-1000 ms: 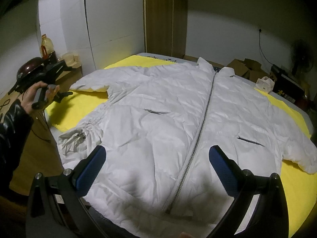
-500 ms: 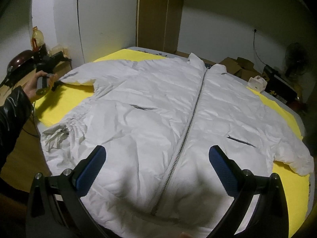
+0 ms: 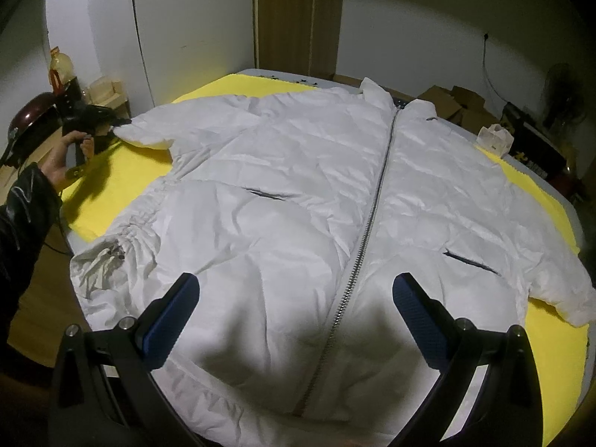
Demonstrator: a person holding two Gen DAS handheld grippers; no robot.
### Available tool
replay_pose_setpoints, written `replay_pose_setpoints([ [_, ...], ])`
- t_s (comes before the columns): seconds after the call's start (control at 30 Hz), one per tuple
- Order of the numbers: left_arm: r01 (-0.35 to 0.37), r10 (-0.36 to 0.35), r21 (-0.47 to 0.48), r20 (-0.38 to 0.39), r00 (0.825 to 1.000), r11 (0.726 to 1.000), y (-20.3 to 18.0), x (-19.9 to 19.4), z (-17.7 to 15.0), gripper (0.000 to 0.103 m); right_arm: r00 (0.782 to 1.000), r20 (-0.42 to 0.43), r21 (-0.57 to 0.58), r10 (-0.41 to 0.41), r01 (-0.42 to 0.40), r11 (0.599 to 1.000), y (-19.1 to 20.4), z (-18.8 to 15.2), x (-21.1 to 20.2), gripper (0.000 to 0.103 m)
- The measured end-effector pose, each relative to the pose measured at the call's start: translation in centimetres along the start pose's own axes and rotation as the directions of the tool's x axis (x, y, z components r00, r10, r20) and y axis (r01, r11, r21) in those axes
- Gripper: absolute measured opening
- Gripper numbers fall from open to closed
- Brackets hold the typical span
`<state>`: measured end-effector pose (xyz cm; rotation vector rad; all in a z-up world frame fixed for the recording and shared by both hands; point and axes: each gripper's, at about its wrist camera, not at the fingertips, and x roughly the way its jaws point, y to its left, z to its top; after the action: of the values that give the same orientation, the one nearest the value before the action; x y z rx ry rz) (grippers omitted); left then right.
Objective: Fold large clothes
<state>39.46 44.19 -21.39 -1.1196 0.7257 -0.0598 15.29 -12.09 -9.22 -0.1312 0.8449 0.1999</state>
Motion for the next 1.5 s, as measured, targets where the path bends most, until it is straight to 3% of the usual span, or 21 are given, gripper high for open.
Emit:
replay_pose_setpoints([
  [0.13, -0.006, 0.005, 0.08, 0.015, 1.0, 0.997, -1.0, 0.0, 0.2, 0.004, 1.0, -0.002, 0.009, -0.019, 0.019, 1.0, -0.1, 0.6, 0.3, 0.103],
  [0.4, -0.018, -0.001, 0.209, 0.088, 0.996, 0.978, -3.9, -1.2, -0.7, 0.002, 0.998, -0.046, 0.083, -0.044, 0.047, 0.995, -2.8, 3.2, 2.1, 0.103],
  [0.5, -0.025, -0.01, 0.277, 0.125, 0.992, 0.961, -5.8, -2.0, -1.3, 0.002, 0.994, -0.103, 0.139, -0.036, 0.051, 0.989, -4.4, 5.0, 4.6, 0.103],
  [0.73, -0.062, -0.027, 0.424, 0.201, 0.979, 0.903, -11.5, -3.8, -2.4, 0.002, 0.99, -0.124, 0.158, -0.071, 0.09, 0.983, -4.7, 11.9, 11.7, 0.102],
  [0.83, -0.091, -0.019, 0.471, 0.223, 0.975, 0.877, -14.1, -4.4, -3.0, 0.002, 0.987, -0.152, 0.179, -0.044, 0.072, 0.981, -4.4, 15.1, 15.8, 0.102],
  [1.03, -0.116, 0.011, 0.469, 0.221, 0.975, 0.875, -16.7, -4.6, -3.6, 0.002, 0.969, -0.221, 0.139, -0.114, 0.147, 0.979, -2.7, 18.5, 23.1, 0.102],
  [1.13, -0.131, 0.023, 0.468, 0.229, 0.973, 0.874, -17.0, -4.4, -3.5, 0.002, 0.971, -0.226, 0.128, -0.072, 0.103, 0.986, -1.3, 18.8, 25.8, 0.095],
  [1.2, -0.147, 0.031, 0.478, 0.242, 0.97, 0.866, -17.4, -4.2, -4.1, 0.002, 0.974, -0.22, 0.107, -0.058, 0.084, 0.991, -0.2, 18.6, 26.5, 0.095],
  [1.3, -0.173, 0.044, 0.506, 0.258, 0.965, 0.845, -18.2, -4.3, -4.8, 0.002, 0.969, -0.221, 0.029, -0.109, 0.118, 0.993, 1.6, 18.4, 27.4, 0.095],
  [1.4, -0.194, 0.047, 0.535, 0.276, 0.96, 0.822, -19.1, -4.2, -5.5, 0.002, 0.982, -0.147, 0.027, -0.114, 0.12, 0.992, 2.6, 18.7, 26.3, 0.096],
  [1.5, -0.19, 0.043, 0.539, 0.274, 0.961, 0.821, -19.5, -4.0, -5.7, 0.003, 0.983, -0.123, -0.022, -0.135, 0.133, 0.991, 3.9, 18.9, 26.3, 0.096],
])
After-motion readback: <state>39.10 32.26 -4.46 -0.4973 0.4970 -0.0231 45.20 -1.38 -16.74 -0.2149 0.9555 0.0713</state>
